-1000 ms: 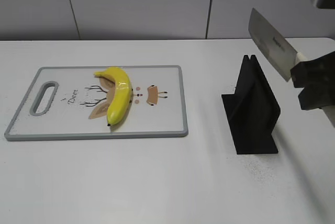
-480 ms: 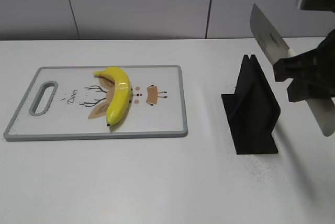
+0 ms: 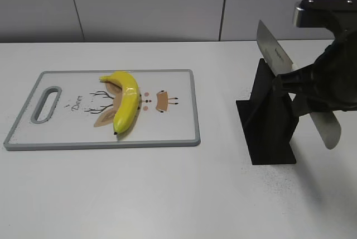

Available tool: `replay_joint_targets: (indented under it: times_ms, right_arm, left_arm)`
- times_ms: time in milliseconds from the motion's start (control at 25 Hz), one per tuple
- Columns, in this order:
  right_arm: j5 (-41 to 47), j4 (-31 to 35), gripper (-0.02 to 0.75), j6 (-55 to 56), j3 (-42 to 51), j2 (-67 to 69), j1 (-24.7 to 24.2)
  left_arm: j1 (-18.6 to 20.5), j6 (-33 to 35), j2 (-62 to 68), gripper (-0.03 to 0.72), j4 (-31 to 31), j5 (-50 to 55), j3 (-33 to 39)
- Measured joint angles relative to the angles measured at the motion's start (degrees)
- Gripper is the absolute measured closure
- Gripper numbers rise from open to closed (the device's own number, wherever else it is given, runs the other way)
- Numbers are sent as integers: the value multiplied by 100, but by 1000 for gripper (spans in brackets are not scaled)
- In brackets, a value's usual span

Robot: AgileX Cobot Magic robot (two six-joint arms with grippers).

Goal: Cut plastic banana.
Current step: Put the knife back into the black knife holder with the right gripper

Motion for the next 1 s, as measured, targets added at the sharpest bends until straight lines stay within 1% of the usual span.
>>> replay_joint_targets:
  times_ms: [400,1000]
  right_arm:
    - [-34,-379,578,299,0,62,0]
    - [-63,-384,578,299,0,62,0]
  left_arm:
    - [0,0,0,99,0,-4,0]
    - [0,0,0,99,0,-4,0]
